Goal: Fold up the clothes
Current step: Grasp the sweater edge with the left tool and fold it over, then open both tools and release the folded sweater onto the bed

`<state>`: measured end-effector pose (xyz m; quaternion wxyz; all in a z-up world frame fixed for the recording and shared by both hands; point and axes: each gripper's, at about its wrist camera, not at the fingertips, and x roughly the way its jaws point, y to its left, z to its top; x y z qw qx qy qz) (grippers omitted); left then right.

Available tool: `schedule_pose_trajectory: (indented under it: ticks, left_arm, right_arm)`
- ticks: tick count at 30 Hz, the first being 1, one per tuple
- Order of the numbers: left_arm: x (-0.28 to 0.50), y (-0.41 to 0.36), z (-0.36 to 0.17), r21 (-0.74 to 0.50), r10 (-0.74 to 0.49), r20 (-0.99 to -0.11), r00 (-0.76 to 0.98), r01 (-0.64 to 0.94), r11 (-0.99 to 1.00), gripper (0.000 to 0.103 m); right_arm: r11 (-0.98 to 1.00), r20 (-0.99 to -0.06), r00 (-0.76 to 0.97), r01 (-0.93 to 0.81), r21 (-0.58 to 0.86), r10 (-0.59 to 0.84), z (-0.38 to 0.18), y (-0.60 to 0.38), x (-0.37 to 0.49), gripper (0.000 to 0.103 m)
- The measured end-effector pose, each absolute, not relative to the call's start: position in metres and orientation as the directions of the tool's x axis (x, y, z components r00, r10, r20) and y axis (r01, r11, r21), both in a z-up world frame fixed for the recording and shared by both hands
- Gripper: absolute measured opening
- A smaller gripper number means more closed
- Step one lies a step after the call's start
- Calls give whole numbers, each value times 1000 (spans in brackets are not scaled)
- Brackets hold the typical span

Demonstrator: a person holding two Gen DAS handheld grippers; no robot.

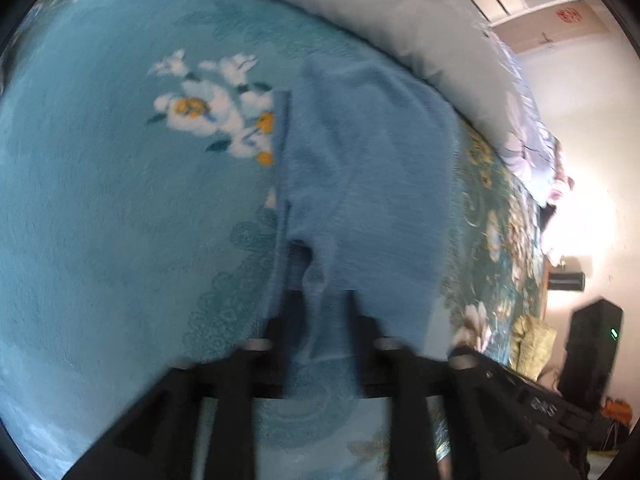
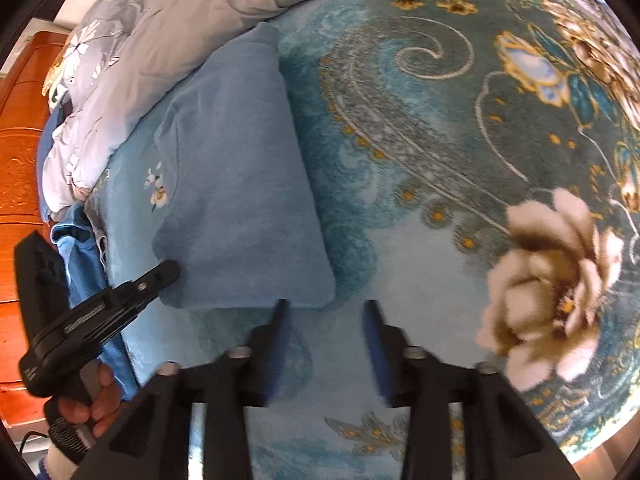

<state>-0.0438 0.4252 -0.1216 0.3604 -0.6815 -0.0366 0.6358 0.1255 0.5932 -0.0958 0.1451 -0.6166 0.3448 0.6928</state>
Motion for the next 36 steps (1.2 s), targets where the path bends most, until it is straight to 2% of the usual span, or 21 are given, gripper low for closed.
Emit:
schedule_pose_trajectory:
  ticks: [1, 2, 4, 6, 8, 11, 24, 27, 29, 33, 35, 36]
  left_arm:
    - [-46, 425, -116, -542, 517, -836, 184, -425, -725, 67]
    - [-47, 425, -111, -546, 526, -831, 179, -442, -712, 69]
    - [-55, 428, -107, -552, 536, -825, 181, -466, -692, 86]
    - [-70, 435, -107, -544, 530, -829, 180, -480, -688, 91]
    - [-85, 447, -112, -533, 512, -838, 188, -486, -693, 92]
    - [-107, 464, -122, -539, 503, -836, 217, -490, -685, 96]
    - [-152, 511, -167, -523, 449, -851, 274, -526, -670, 96]
    - [-151, 507, -171, -535, 458, -844, 279, -501, -681, 95]
    - [-151, 505, -173, -544, 465, -838, 284, -483, -685, 95]
    - [-147, 506, -178, -567, 478, -824, 304, -455, -687, 71]
    - [-146, 506, -181, -567, 482, -824, 299, -441, -696, 67]
    - [-147, 505, -182, -569, 487, -822, 295, -430, -701, 66]
  right_arm:
    - [-723, -952, -201, -619, 306, -230, -98, 593, 123, 52]
    - [-726, -951, -201, -613, 311, -237, -100, 592, 121, 56]
    - [-733, -948, -198, -601, 319, -250, -104, 591, 116, 60]
    - [-740, -946, -195, -589, 325, -260, -109, 589, 111, 65]
    - [-743, -943, -197, -580, 334, -270, -113, 588, 108, 72]
    - [-738, -936, -199, -576, 351, -290, -119, 586, 104, 76]
    - [-683, -915, -217, -612, 400, -341, -138, 589, 103, 76]
    - [-672, -907, -216, -614, 414, -361, -140, 586, 104, 71]
    - [-669, -906, -213, -616, 415, -366, -142, 585, 106, 62]
    - [-659, -907, -207, -631, 410, -366, -145, 585, 110, 45]
    - [-653, -910, -199, -642, 401, -363, -145, 588, 113, 31]
    - [-651, -912, -194, -648, 396, -362, -144, 589, 115, 29]
